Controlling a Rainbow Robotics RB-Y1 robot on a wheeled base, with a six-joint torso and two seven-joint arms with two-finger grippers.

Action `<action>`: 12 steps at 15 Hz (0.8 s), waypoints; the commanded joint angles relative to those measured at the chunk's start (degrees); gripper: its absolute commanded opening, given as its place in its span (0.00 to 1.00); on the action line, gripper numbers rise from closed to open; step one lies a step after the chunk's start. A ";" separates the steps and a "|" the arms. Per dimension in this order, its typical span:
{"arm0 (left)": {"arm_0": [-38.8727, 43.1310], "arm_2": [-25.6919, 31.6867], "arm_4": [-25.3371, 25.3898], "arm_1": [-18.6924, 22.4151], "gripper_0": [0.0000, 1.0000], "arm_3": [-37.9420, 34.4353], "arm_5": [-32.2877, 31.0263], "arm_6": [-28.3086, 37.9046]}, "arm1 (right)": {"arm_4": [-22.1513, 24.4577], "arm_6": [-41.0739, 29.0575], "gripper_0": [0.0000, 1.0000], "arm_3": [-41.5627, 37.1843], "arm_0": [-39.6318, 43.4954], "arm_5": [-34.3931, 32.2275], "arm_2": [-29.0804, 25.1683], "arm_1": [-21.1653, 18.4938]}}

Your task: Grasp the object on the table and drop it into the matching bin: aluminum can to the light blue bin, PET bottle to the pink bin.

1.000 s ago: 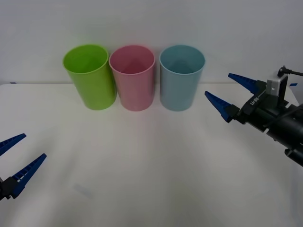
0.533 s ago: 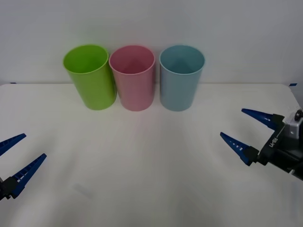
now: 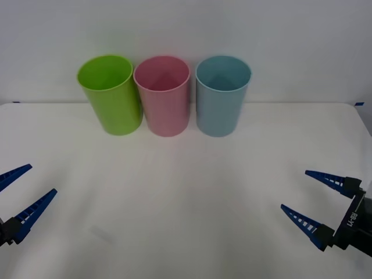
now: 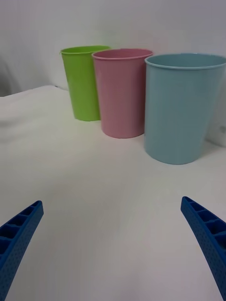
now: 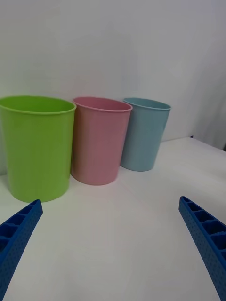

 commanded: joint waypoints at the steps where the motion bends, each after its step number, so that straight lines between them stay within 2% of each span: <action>1: 0.00 0.00 0.00 0.00 1.00 0.00 0.00 0.00 | 0.12 0.48 1.00 0.04 2.32 -1.19 -0.41 0.07; 7: 0.00 0.00 0.00 0.00 1.00 0.00 0.00 0.00 | 0.21 1.10 1.00 0.92 4.78 -2.07 -1.11 0.77; 9: 0.00 0.00 0.00 0.00 1.00 0.00 0.00 0.00 | 1.97 1.10 1.00 1.54 4.78 -2.07 -1.38 1.65; 12: 0.00 0.00 0.00 0.00 1.00 0.00 0.00 0.00 | 2.15 1.10 1.00 1.54 4.78 -2.07 -1.38 1.83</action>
